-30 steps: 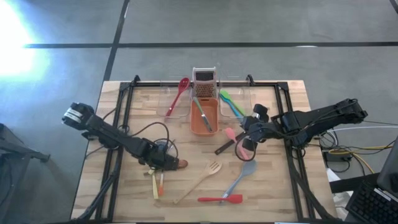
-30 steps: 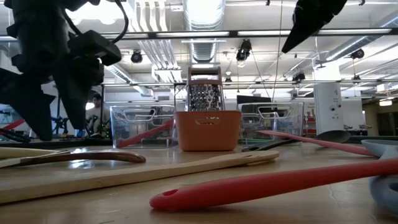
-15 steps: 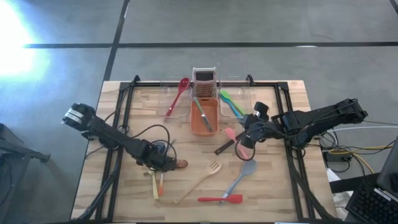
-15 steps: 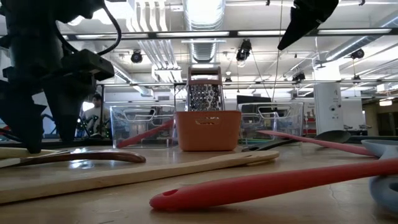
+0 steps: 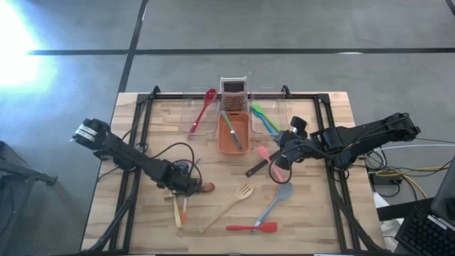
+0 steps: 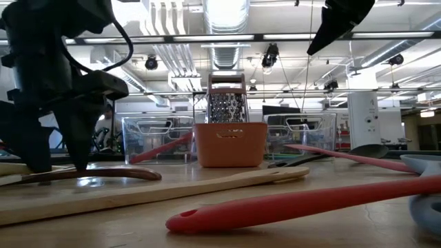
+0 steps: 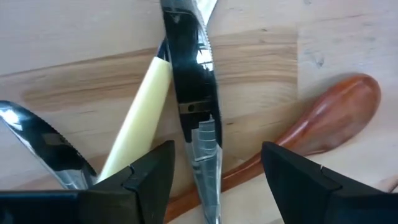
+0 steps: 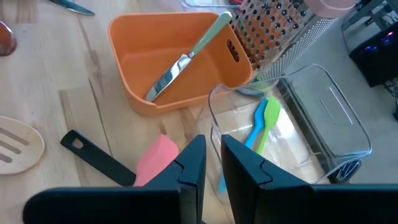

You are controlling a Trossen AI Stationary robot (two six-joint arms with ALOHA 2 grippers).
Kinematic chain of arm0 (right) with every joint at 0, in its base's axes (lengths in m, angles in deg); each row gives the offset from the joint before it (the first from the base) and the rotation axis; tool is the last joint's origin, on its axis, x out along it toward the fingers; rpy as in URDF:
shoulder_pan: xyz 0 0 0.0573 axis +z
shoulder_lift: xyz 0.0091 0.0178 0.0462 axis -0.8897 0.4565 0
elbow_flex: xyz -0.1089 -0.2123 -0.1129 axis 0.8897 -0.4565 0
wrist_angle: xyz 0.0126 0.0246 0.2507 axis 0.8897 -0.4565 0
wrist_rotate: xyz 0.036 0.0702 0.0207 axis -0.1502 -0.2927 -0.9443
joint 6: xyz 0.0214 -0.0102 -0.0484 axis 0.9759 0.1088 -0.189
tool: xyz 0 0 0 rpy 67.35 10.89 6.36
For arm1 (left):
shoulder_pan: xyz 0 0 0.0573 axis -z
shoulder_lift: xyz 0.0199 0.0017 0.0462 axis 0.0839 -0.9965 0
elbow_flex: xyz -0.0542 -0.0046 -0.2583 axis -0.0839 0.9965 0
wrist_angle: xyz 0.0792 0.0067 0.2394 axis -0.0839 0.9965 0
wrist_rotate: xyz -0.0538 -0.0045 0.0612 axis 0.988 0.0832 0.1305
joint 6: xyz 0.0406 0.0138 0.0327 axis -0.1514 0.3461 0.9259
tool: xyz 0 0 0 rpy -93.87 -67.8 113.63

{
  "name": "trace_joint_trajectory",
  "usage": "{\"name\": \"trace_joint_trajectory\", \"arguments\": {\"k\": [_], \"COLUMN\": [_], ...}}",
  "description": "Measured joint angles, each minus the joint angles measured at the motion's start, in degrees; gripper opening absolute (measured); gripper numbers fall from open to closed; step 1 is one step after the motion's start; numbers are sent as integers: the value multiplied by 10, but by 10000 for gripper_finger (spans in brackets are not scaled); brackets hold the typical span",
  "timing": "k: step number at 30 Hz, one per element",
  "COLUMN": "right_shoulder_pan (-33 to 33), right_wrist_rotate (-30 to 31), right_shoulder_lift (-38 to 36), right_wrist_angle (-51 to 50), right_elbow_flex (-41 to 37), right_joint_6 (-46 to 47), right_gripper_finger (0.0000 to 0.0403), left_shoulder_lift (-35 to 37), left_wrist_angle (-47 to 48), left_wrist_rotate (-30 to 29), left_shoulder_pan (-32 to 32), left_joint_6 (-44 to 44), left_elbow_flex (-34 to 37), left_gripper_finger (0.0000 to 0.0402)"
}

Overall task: Pick & Place Kitchen Items
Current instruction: Put the orange table knife into the orange bin

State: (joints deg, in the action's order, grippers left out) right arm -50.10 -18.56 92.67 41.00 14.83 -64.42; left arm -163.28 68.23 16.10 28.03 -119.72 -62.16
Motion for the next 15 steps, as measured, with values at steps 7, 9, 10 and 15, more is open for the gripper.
{"name": "trace_joint_trajectory", "arguments": {"k": [7,9,10,15], "right_shoulder_pan": [0,0,0,0], "right_wrist_rotate": [0,0,0,0], "right_shoulder_lift": [0,0,0,0], "right_wrist_angle": [7,8,8,10], "right_elbow_flex": [-2,-4,-5,-10], "right_joint_6": [-9,-9,-9,-9], "right_gripper_finger": [45,44,43,44], "left_shoulder_lift": [-2,-2,-3,-3], "left_wrist_angle": [-1,0,0,0], "left_wrist_rotate": [0,-3,-5,-18], "left_shoulder_pan": [-7,-8,-8,-10], "left_joint_6": [7,10,11,13], "left_elbow_flex": [1,2,3,11], "left_gripper_finger": [234,222,214,172]}}
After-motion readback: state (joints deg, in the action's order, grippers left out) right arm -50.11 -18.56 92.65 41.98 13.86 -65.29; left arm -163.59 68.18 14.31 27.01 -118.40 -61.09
